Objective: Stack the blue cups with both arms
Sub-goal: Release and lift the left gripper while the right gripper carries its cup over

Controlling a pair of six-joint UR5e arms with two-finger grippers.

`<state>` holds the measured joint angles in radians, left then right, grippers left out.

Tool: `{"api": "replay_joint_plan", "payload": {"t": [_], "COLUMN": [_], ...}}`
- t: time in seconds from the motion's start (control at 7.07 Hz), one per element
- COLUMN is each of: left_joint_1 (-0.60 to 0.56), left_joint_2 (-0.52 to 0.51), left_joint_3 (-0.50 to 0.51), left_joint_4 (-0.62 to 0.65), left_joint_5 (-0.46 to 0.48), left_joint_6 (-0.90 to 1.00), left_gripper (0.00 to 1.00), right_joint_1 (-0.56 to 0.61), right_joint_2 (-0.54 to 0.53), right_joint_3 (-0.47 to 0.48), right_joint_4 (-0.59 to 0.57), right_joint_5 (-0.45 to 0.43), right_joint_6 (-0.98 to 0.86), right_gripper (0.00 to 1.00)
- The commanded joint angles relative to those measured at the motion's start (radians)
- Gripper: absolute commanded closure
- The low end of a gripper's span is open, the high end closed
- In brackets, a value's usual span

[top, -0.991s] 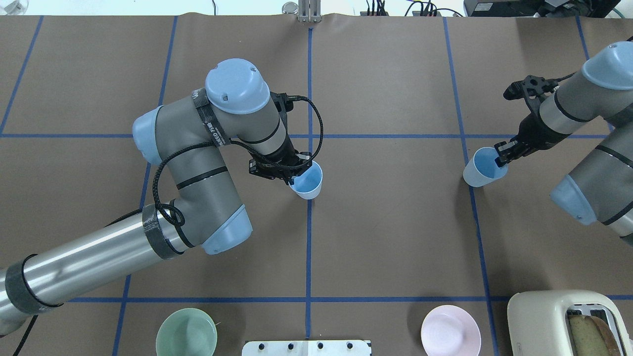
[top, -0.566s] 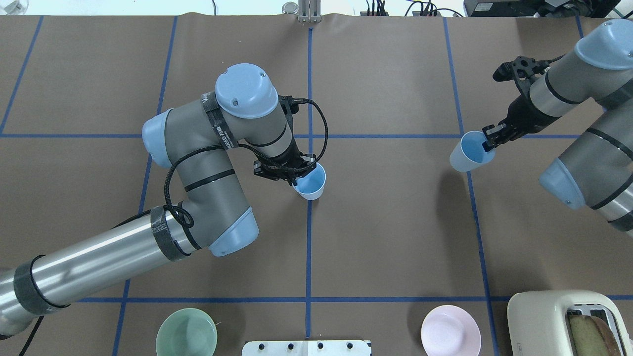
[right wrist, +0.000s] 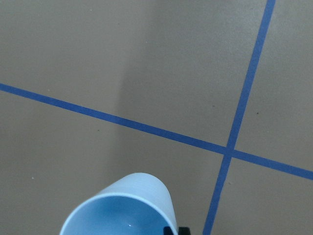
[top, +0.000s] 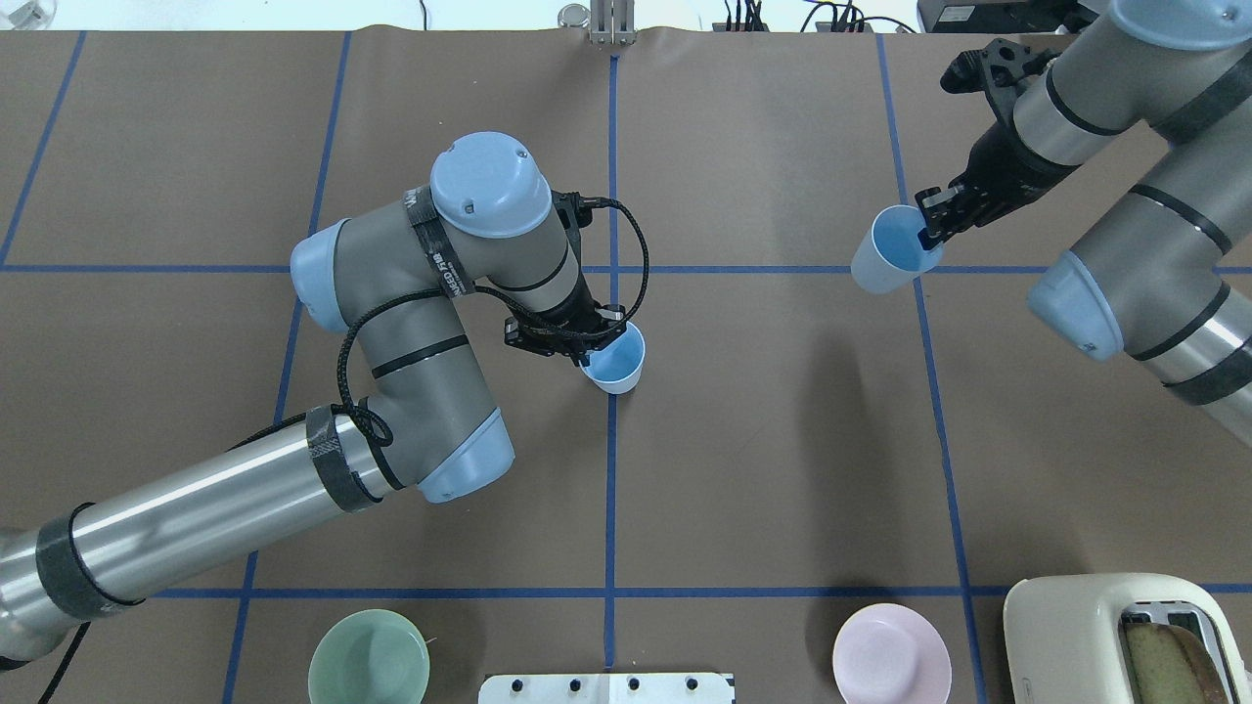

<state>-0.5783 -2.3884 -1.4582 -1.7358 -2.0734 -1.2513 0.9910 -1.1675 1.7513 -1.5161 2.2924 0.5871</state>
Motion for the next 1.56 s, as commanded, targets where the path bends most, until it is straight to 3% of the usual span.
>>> {"api": "replay_joint_plan", "payload": {"t": [0.0,0.14,0.28,0.42,0.71,0.85,1.13,1.42], "left_joint_1": [0.000,-0.001,-0.008,-0.020,-0.076,-0.131,-0.219,-0.294], "left_joint_2": [0.000,0.000,0.003,0.009,0.064,0.116,0.210,0.248], "left_joint_3": [0.001,-0.007,-0.037,-0.050,-0.118,-0.149,-0.189,-0.240], "left_joint_4": [-0.008,-0.007,-0.002,-0.002,0.007,0.008,0.022,0.166], "left_joint_5": [-0.001,-0.001,-0.001,-0.007,-0.042,-0.103,-0.149,-0.160], "left_joint_6": [0.003,0.003,0.003,0.004,0.033,0.106,0.221,0.430], "left_gripper": [0.53,0.26,0.11,0.05,0.03,0.03,0.02,0.02], "right_joint_1": [-0.003,-0.003,-0.008,-0.024,-0.063,-0.095,-0.182,-0.259], "right_joint_2": [0.066,0.080,0.098,0.120,0.160,0.186,0.221,0.274], "right_joint_3": [-0.001,-0.001,0.000,0.000,0.002,-0.003,-0.006,-0.006], "right_joint_4": [-0.019,-0.018,-0.018,-0.016,-0.016,-0.018,-0.019,-0.059], "right_joint_5": [0.004,0.018,0.030,0.030,0.029,0.021,-0.040,-0.095], "right_joint_6": [0.075,0.092,0.123,0.169,0.241,0.282,0.348,0.393], "right_gripper": [1.00,1.00,1.00,1.00,1.00,1.00,1.00,1.00]}}
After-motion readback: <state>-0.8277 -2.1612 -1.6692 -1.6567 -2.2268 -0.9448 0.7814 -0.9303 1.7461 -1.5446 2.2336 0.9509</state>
